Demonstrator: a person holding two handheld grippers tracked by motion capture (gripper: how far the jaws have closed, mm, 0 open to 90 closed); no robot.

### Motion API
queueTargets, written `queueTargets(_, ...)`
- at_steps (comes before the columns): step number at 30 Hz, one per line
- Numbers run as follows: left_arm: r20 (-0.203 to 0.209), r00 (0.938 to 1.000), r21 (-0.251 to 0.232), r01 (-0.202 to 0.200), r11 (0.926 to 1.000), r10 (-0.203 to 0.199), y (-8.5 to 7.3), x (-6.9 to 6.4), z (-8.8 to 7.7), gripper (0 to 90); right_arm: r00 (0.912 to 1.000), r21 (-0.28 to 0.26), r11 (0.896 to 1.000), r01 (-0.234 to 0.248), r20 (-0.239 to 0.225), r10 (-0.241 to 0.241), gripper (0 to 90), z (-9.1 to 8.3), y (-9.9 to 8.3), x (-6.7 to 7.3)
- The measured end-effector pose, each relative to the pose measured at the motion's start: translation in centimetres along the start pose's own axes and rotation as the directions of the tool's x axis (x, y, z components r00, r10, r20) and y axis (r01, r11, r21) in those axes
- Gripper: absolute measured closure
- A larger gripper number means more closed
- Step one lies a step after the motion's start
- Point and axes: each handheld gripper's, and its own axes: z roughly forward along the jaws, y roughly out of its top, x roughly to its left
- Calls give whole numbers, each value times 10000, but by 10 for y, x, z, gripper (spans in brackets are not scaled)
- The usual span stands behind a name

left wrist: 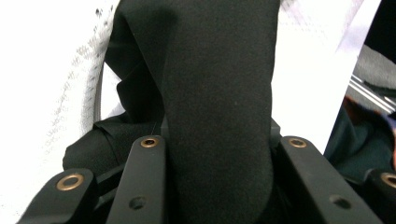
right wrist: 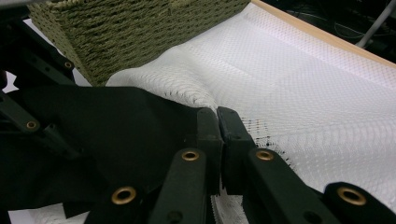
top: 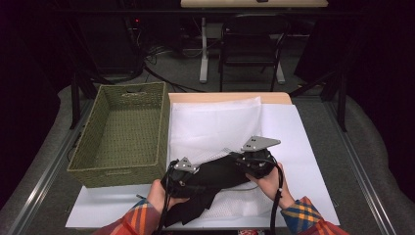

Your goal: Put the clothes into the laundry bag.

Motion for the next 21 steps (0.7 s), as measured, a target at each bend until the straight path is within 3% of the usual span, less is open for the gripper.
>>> queueTargets(2,-144,9995,-161,293,9994,-295,1,-2,0,670,10000,-3,10000,13,2,-13,886,-1,1,1)
queueTargets(7,-683,9963,-228,512,9984,-526,5,-2,6,666,10000,-45,10000,31,-57,-31,887,0,1,3)
queueTargets(11,-862,9960,148,243,9996,-229,2,1,19,647,10000,142,9999,10,-65,-9,886,3,-2,2)
queueTargets(16,-837,9963,299,-175,9994,199,1,1,18,517,9999,258,9996,84,-107,-81,886,4,-4,2)
queueTargets(21,-640,9977,266,-197,9995,214,-3,7,10,327,9999,312,9995,77,-139,-73,886,4,-4,1)
